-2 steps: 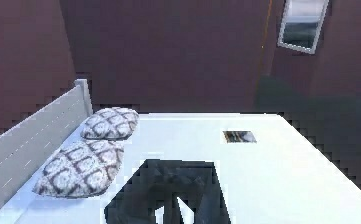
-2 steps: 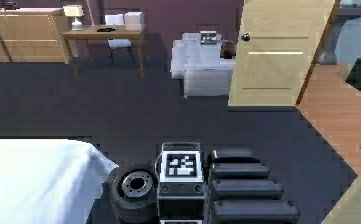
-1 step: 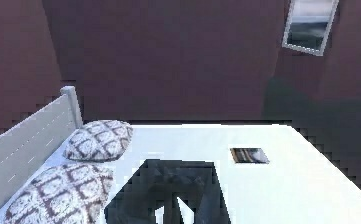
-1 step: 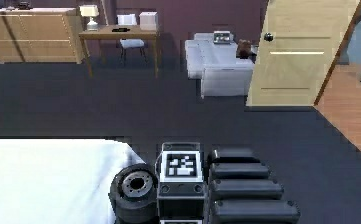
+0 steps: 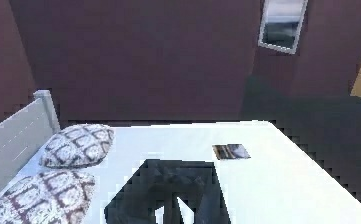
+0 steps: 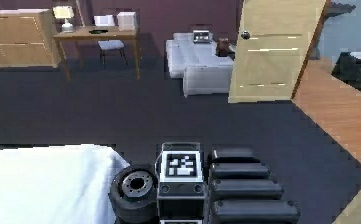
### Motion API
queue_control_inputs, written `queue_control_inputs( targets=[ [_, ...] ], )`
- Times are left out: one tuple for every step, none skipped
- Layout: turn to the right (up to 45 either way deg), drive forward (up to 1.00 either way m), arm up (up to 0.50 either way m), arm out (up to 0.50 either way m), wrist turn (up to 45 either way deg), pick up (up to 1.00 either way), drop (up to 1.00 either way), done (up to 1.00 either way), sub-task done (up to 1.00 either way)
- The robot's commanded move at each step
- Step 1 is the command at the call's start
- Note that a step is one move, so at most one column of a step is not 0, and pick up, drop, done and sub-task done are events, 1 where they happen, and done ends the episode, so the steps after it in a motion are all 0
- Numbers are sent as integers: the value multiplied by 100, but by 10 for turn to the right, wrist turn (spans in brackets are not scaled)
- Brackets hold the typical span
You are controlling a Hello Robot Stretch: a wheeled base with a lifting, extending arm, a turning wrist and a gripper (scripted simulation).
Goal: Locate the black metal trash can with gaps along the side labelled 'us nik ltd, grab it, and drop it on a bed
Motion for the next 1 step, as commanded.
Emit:
queue_control_inputs(
  targets=[
    [-90,0,0,0,0,0,0,0,0]
  ],
)
